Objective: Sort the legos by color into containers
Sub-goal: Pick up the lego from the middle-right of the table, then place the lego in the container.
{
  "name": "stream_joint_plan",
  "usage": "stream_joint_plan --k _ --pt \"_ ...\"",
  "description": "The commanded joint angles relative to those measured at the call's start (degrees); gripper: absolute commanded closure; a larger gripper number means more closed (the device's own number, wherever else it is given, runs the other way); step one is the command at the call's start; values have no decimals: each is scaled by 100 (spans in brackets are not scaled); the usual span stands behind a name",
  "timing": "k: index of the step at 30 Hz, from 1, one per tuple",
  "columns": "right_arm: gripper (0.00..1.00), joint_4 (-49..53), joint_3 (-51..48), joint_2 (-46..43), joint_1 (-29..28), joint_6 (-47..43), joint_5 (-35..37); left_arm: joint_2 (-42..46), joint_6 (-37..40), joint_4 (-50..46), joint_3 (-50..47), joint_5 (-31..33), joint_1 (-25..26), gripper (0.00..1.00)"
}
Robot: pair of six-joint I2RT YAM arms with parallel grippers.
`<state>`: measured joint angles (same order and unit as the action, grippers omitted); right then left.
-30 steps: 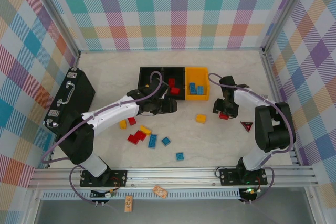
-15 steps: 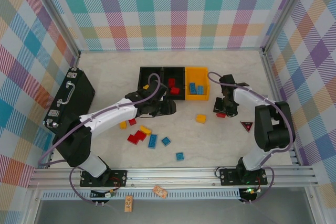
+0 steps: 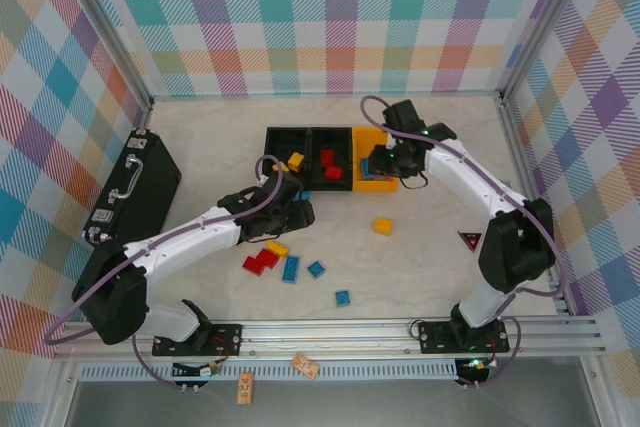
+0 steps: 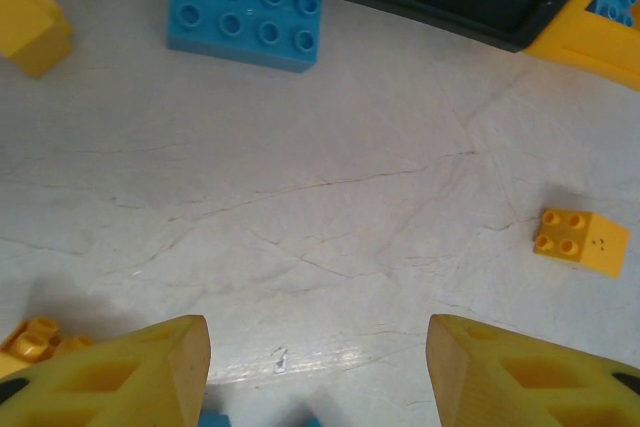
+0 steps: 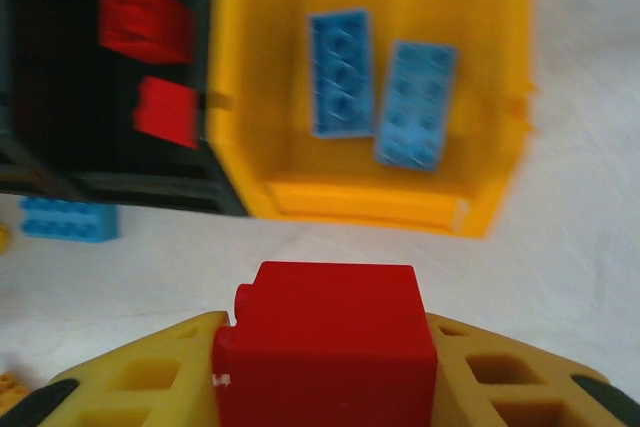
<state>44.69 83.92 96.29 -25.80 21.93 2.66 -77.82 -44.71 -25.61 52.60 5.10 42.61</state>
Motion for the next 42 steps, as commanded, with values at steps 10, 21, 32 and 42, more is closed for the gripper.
stream_joint_plan --k 10,21,32,42 --pt "69 555 2053 1777 -632 -350 50 959 -490 -478 -590 514 -79 41" --pt "67 865 3270 2900 -715 -551 589 1073 -563 -549 -690 553 -82 41" --pt "64 963 3752 3383 -776 -644 892 1233 -625 -621 -797 620 -81 41" --pt "50 1107 4214 3633 -869 -646 1018 1352 -671 -682 -877 657 -90 41"
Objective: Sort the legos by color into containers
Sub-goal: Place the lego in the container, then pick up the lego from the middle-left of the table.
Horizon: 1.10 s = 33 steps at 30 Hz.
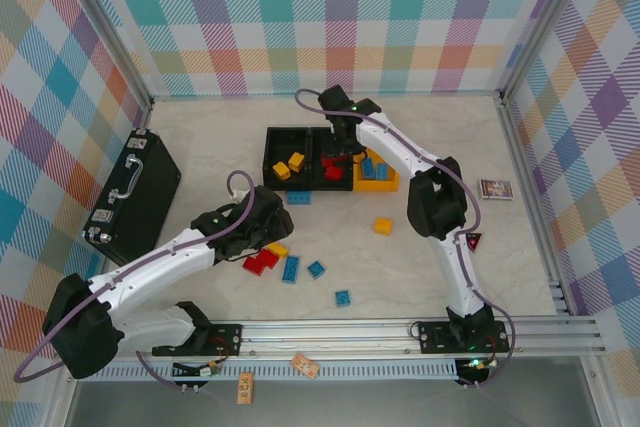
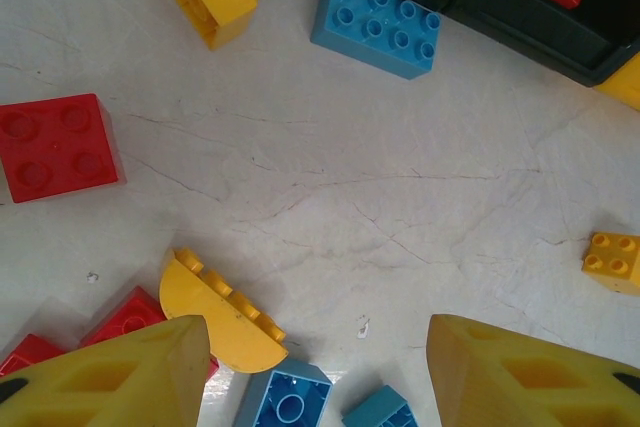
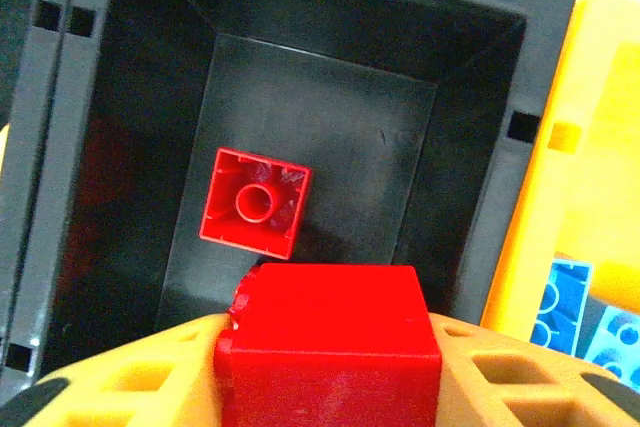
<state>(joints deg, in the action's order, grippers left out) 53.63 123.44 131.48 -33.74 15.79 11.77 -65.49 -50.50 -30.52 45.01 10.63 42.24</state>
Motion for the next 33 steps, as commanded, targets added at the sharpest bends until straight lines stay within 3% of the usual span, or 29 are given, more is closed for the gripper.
stream_joint_plan --k 1,13,23,33 --pt "49 227 301 121 -89 -45 116 132 -100 -206 -118 105 -50 41" --pt "47 200 151 -543 -141 -61 -86 259 -159 -398 -175 215 -50 40" --pt "47 -1021 -2403 -2541 -177 208 -1135 389 -372 -1020 -174 667 -102 36" --pt "47 -2438 -5023 -4286 -194 535 -3088 -153 143 -934 -15 711 -752 38"
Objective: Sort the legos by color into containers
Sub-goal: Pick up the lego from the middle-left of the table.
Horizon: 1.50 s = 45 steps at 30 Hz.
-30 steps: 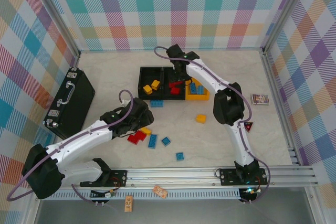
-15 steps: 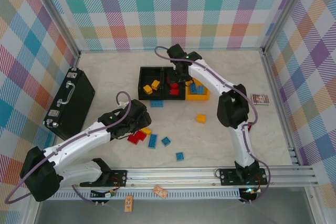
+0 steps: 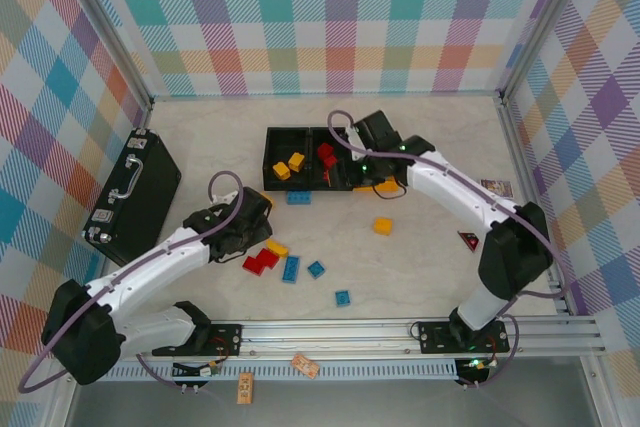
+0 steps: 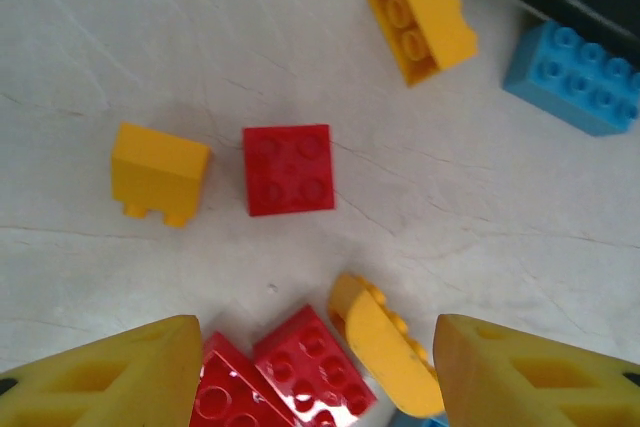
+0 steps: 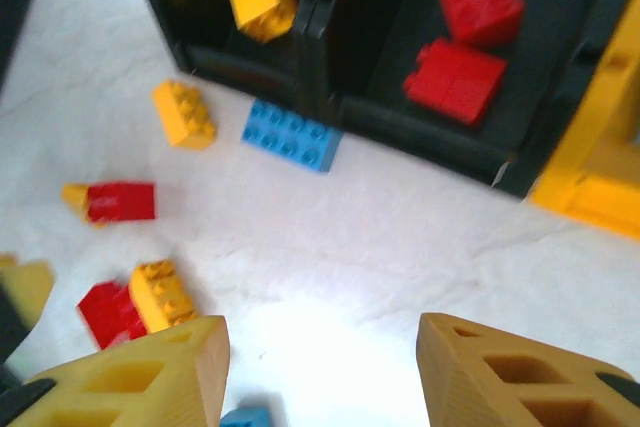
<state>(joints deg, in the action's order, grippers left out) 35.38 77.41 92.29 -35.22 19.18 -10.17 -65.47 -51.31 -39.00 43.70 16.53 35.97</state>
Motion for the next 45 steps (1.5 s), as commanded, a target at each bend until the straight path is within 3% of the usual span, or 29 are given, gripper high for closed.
stream_joint_plan --k 1,10,17,22,25,30,32,45 --pt "47 -749 -651 -509 -46 234 -1050 -247 273 -48 142 123 -172 38" --pt "49 -1261 -1782 -1072 -179 451 -1583 -1383 632 403 451 78 -431 38" --pt "49 -1233 -1869 -1132 -196 482 -1569 -2077 774 514 736 122 -511 40" --pt "49 -1282 -1834 -1099 -204 522 -1612 -2423 842 521 853 129 -571 48" --pt "49 -1302 -1843 -1059 -205 522 -1615 -2528 877 538 895 139 -580 51" --pt "50 -1340 -1902 -1047 -214 547 -1602 -2730 1036 509 1047 78 -593 71" --pt "50 -1336 -1929 -1071 -213 545 -1576 -2736 1081 465 1119 44 -595 75" --pt "49 -1136 -1920 -1220 38 893 -1022 -2186 1405 -53 1949 -199 -321 79"
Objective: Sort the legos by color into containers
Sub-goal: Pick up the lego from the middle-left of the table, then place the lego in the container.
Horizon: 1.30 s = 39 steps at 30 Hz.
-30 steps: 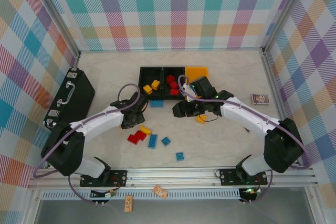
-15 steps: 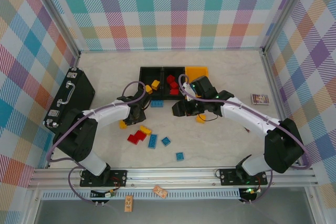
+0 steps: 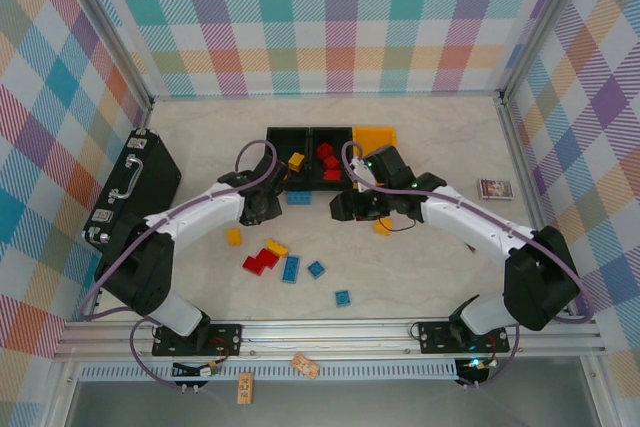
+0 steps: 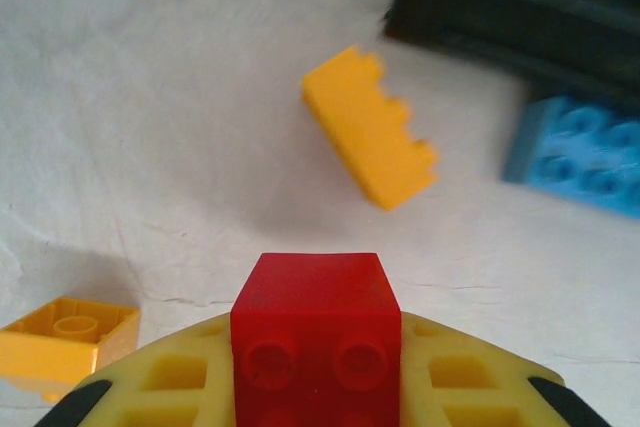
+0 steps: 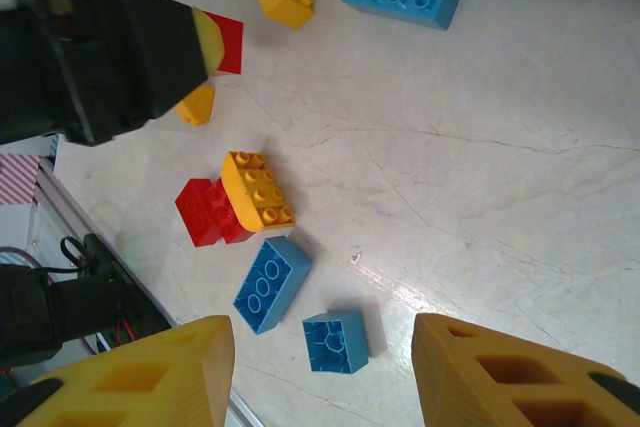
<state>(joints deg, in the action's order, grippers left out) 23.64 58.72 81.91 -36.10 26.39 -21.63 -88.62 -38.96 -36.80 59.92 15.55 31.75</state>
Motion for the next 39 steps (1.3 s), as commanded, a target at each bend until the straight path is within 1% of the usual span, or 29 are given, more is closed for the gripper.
stream_joint_plan --k 1,7,14,16,19,34,39 --pt "49 59 -53 -196 161 196 146 89 187 -289 440 -135 123 80" --pt "49 170 -186 -402 448 336 358 -407 362 -338 1432 -333 285 80" --pt "49 177 -497 -749 756 557 554 -1377 552 -371 2769 -683 404 80" --pt "49 206 -542 -764 837 627 563 -1647 578 -312 3075 -843 419 80" --pt "49 246 -546 -721 893 677 554 -2020 623 -285 3627 -917 434 80" --pt "49 267 -747 -881 1033 675 616 -4189 788 -676 6308 -974 419 80" --pt "49 321 -783 -975 1112 673 634 -4688 734 -823 6910 -950 386 80"
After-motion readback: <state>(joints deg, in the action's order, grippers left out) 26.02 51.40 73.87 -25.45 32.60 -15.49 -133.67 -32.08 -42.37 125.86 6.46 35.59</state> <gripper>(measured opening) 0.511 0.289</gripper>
